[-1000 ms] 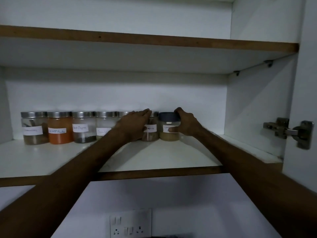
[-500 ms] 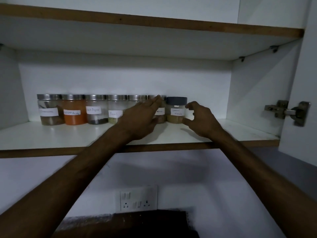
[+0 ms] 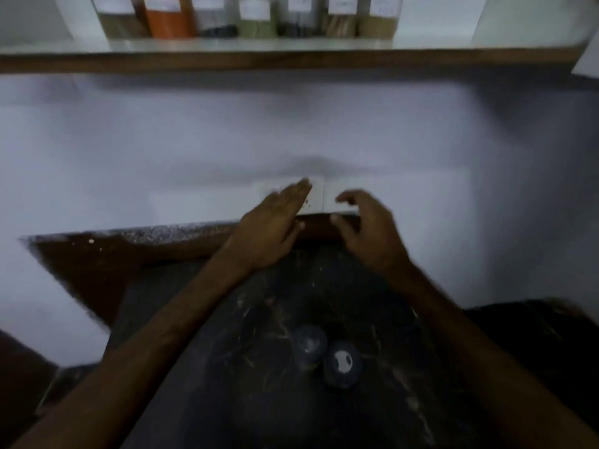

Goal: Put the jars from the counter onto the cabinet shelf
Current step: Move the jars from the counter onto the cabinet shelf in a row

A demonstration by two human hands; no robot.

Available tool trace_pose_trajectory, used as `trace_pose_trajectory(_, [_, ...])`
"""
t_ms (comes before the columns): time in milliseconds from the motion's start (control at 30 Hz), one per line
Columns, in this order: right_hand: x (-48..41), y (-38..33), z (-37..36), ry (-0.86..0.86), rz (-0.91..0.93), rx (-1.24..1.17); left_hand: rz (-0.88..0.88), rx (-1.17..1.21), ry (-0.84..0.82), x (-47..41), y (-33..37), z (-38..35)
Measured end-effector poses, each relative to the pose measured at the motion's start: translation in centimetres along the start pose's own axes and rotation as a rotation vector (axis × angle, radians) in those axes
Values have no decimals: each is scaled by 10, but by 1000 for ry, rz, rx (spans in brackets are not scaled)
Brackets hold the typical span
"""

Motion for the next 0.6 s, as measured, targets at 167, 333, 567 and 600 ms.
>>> trace_pose_trajectory(167, [103, 48, -112, -689, -323, 297, 154, 36, -328, 91, -14, -70])
trace_pose_trajectory(333, [170, 76, -165, -952, -315, 633, 248, 74, -389, 146, -22, -86])
trace_pose_trajectory(567, [154, 70, -171, -971, -367, 595, 300, 78, -360, 167, -34, -69])
trace_pose_trajectory(600, [145, 65, -166, -954, -370, 572, 298, 72, -354, 166, -35, -66])
Point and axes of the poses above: each hand's wrist, its own x-axis away from the middle knuckle, its own z-axis out of the back of the hand, y = z × x, the point moved 1 cm from there along -x, towards the middle knuckle, and after that the axes turned 6 degrees about -z, right-handed, at the moved point
